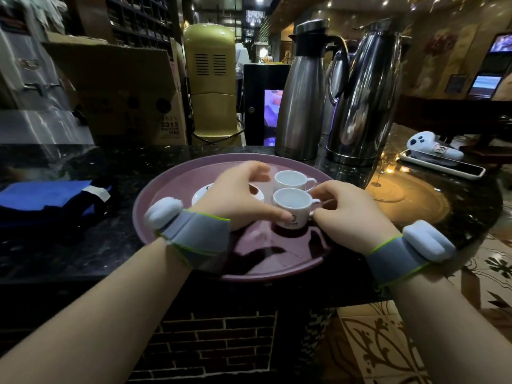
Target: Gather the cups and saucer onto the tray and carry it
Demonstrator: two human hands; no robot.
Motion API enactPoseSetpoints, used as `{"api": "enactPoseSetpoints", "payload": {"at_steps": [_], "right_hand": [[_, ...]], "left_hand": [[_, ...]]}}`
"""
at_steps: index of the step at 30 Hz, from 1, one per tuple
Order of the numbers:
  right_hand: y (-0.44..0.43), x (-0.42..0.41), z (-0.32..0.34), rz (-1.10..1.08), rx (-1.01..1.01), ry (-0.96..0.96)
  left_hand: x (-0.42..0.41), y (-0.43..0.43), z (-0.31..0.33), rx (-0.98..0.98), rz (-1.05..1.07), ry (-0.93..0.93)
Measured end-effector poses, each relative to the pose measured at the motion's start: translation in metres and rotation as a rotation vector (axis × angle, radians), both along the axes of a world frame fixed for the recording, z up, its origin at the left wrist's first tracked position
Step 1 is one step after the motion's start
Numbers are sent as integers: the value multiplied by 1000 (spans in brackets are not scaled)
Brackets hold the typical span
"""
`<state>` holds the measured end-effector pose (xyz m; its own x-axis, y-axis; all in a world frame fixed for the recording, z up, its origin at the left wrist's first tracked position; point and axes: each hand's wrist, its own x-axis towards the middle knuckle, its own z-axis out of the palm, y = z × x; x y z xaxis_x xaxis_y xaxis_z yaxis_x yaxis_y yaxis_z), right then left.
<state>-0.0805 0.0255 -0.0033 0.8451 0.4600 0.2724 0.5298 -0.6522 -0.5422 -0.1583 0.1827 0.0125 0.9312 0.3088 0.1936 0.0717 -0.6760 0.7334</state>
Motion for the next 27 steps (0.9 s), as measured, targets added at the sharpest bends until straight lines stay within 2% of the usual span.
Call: {"api": "enactPoseSetpoints", "payload": {"at_steps": [3, 6, 9, 11, 16, 24, 27], "right_hand": [[-5, -3, -1, -43, 183, 23], [-5, -1, -6, -96, 221, 4], [-1, 3, -13, -152, 239, 138], [2, 5, -15, -179, 301, 211], [7, 6, -15, -205, 389, 279], [8, 13, -13, -252, 263, 319], [9, 11, -12, -256, 246, 324]], "left_hand": [[-26, 15, 6, -113, 112, -222], [-46, 38, 1, -8, 318, -293], [-56, 55, -11, 125, 533, -230], [-58, 62, -22, 149, 601, -177], [-58, 64, -40, 75, 681, -64], [-55, 60, -35, 59, 775, 79], [-56, 62, -33, -9, 775, 90]]}}
